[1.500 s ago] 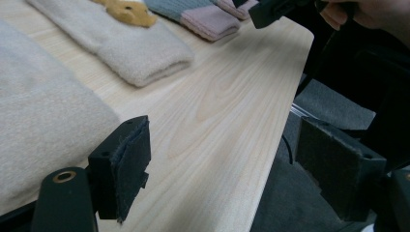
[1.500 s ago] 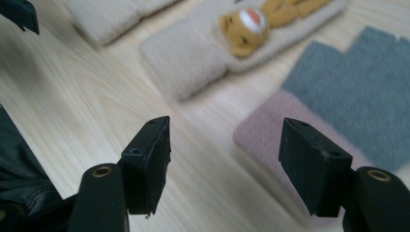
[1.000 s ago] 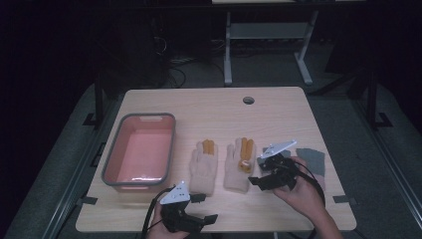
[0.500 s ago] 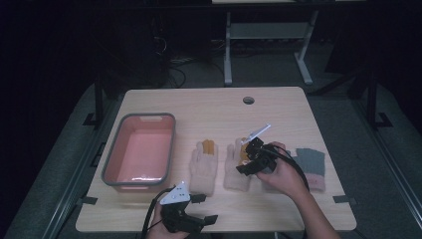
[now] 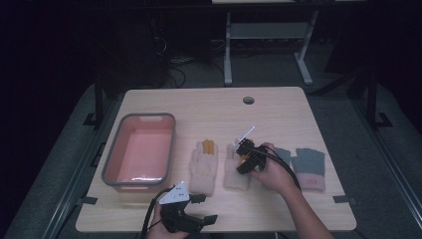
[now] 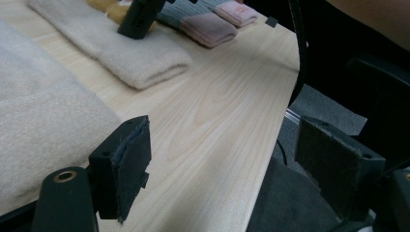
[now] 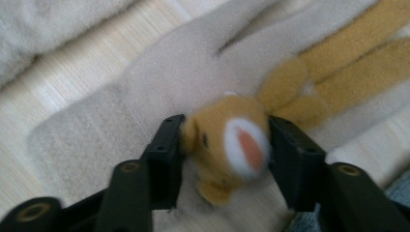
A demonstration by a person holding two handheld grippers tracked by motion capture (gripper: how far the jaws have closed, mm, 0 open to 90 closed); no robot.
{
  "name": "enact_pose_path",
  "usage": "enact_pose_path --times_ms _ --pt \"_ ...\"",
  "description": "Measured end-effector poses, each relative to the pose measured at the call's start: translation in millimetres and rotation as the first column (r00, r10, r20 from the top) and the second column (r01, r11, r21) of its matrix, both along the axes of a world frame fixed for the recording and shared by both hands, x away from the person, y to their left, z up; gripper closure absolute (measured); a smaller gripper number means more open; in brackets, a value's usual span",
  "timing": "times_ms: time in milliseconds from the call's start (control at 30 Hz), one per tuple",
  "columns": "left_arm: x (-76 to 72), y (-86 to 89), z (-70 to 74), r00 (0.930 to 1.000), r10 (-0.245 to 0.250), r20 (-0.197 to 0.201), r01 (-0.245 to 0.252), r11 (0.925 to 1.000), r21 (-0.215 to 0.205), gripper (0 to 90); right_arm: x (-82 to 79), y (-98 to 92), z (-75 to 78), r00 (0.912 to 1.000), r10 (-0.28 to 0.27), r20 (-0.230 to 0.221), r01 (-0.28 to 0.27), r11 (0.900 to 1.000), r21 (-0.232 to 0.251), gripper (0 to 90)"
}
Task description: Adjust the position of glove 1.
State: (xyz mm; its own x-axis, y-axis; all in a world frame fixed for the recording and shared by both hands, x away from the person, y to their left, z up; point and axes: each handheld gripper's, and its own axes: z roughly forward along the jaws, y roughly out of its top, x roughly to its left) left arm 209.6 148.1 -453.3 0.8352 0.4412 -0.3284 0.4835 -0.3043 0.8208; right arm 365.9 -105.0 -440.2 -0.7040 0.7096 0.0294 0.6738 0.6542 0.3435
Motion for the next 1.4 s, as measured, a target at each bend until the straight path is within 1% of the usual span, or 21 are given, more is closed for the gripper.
enact_pose_path --times_ms 33,200,367,500,600,700,800,900,933,1067,1100,1133,1200,1233,1333,1367,1400 --pt "0.2 -0.1 -0.1 1.0 -0.001 -0.001 0.001 1.0 0.0 21.0 0.7 -0.6 -0.2 0.9999 -0.007 -0.007 0.007 1.0 0.005 51.7" --pt "0.5 0.0 -0.4 1.0 0.001 -0.005 -0.001 1.0 -0.004 21.0 1.4 -2.5 -0.7 0.9998 -0.017 -0.01 0.017 1.0 0.013 53.7" --pt "0.6 1.6 0.3 1.0 0.007 -0.005 -0.007 0.9999 -0.007 21.1 0.2 -1.5 -0.4 0.9999 -0.014 0.001 0.014 1.0 0.009 55.6" --pt "1.6 1.7 -0.2 0.9999 0.008 -0.006 -0.008 0.9999 -0.01 21.1 -1.4 -1.8 2.1 0.9999 0.002 0.016 -0.002 1.0 0.01 58.9" --pt "1.5 2.1 -0.4 0.9999 0.013 -0.005 -0.013 0.9999 -0.009 21.1 -1.6 -3.3 4.0 0.9998 0.007 0.017 -0.007 1.0 0.026 60.0" --pt "1.0 3.0 0.6 0.9998 0.02 -0.001 -0.02 0.9996 -0.018 21.3 -2.0 -5.2 6.4 0.9999 0.012 0.012 -0.012 0.999 0.047 60.4" --pt "0.9 3.2 0.7 0.9997 0.023 0.0 -0.023 0.9996 -0.017 21.3 -4.1 -6.4 9.4 0.9997 0.017 0.017 -0.018 0.998 0.054 60.4" --pt "0.6 2.7 0.6 0.9997 0.023 -0.002 -0.023 0.9996 -0.018 21.3 -6.0 -7.1 13.8 0.9996 0.018 0.022 -0.019 0.998 0.053 60.4" --pt "0.6 2.7 0.6 0.9997 0.023 -0.001 -0.023 0.9996 -0.016 21.3 -6.4 -7.1 15.7 0.9993 0.022 0.031 -0.024 0.999 0.048 60.4" --pt "-0.3 4.3 0.9 0.9995 0.033 -0.001 -0.033 0.9991 -0.027 21.3 -8.5 -6.1 25.6 0.9988 0.039 0.03 -0.04 0.998 0.058 60.5" --pt "-0.5 5.0 1.7 0.9995 0.033 -0.002 -0.033 0.9992 -0.022 21.3 -8.9 -5.9 28.3 0.9987 0.041 0.031 -0.043 0.997 0.066 60.5" --pt "-0.6 5.4 1.9 0.9995 0.033 0.0 -0.033 0.9991 -0.026 21.3 -9.2 -5.5 30.2 0.9985 0.044 0.032 -0.046 0.997 0.066 60.5" --pt "-0.4 6.0 2.1 0.9995 0.03 0.01 -0.03 0.9992 -0.026 21.3 -10.3 -3.7 36.7 0.9976 0.055 0.042 -0.058 0.997 0.06 60.5" --pt "-0.9 5.7 2.1 0.9994 0.034 0.004 -0.034 0.999 -0.03 21.3 -10.8 -2.6 39.5 0.9972 0.058 0.047 -0.061 0.996 0.06 60.5" --pt "-1.8 5.7 3.0 0.9992 0.039 0.007 -0.039 0.9986 -0.036 21.3 -12.6 1.1 47.8 0.9956 0.068 0.064 -0.072 0.995 0.065 60.5" --pt "-1.8 5.7 3.0 0.9992 0.039 0.007 -0.039 0.9986 -0.036 21.4 -12.6 1.1 47.8 0.9956 0.068 0.064 -0.072 0.995 0.065 60.5" --pt "-1.9 5.4 3.1 0.9991 0.042 0.008 -0.041 0.9981 -0.045 21.4 -14.3 4.9 54.4 0.9938 0.083 0.075 -0.087 0.995 0.058 60.5"
